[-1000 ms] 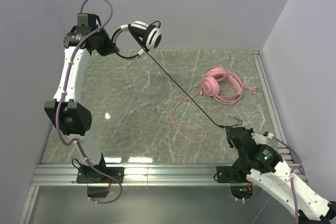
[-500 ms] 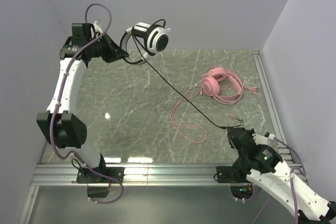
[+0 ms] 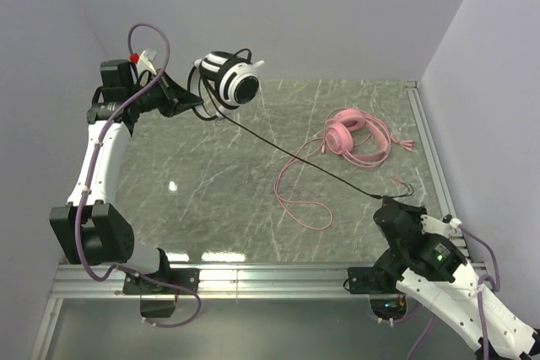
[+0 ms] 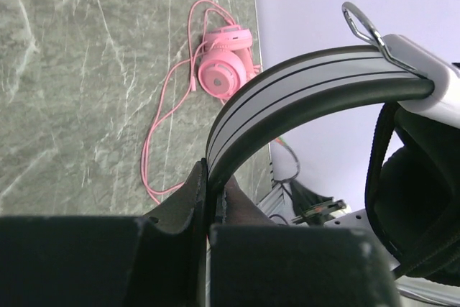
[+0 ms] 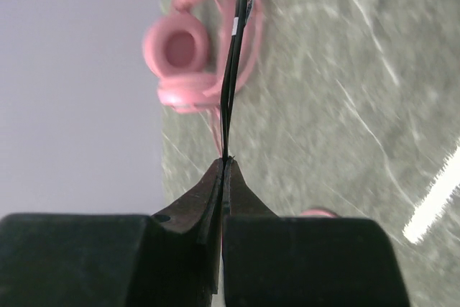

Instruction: Wrap the headphones

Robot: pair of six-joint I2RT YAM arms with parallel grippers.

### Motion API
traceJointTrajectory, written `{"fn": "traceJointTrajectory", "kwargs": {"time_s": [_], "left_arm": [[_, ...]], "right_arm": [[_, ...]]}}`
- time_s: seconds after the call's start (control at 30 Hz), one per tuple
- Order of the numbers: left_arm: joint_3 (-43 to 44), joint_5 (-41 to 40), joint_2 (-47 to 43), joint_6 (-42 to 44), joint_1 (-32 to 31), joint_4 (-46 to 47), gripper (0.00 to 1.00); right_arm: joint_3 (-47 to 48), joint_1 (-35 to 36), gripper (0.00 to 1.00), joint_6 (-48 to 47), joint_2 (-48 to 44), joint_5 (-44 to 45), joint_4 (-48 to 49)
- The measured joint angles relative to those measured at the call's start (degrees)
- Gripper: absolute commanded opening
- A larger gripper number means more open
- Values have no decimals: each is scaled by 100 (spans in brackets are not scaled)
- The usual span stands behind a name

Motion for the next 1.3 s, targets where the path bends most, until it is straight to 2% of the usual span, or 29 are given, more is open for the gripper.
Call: {"fn": "traceJointTrajectory", "kwargs": {"time_s": [0.23, 0.33, 0.4, 0.6, 0.73, 0.9, 1.0, 1.1, 1.3], "left_arm": [[-778, 258, -273, -146, 7, 581, 0], [-1099, 372, -415, -254, 39, 870, 0], [-1263, 433, -468, -310, 72, 1005, 0], [-1360, 452, -479, -317, 149, 1084, 0], [-1360, 426, -490, -315, 162, 1084, 0], [-1360, 229, -498, -299, 118, 1062, 0], [-1360, 20, -498, -304, 109, 1016, 0], [-1333, -295, -498, -339, 111, 949, 0], [-863, -1211, -479, -424, -127, 811, 0]], "right_arm": [[748, -26, 0, -96, 702, 1038, 175], [979, -249, 0, -680, 986, 1200, 756], [1082, -643, 0, -1241, 1189, 1071, 1344], [1110, -2498, 0, -2695, 1709, -393, 2887], [1132, -4103, 0, -3381, 1991, -1976, 3473], [1163, -5790, 0, -4002, 2199, -3963, 3759], [1207, -6247, 0, -4282, 2247, -4677, 3764], [1145, -6332, 0, -4444, 2103, -5110, 3788], [1064, -6408, 0, -4588, 1668, -5394, 3792]]}}
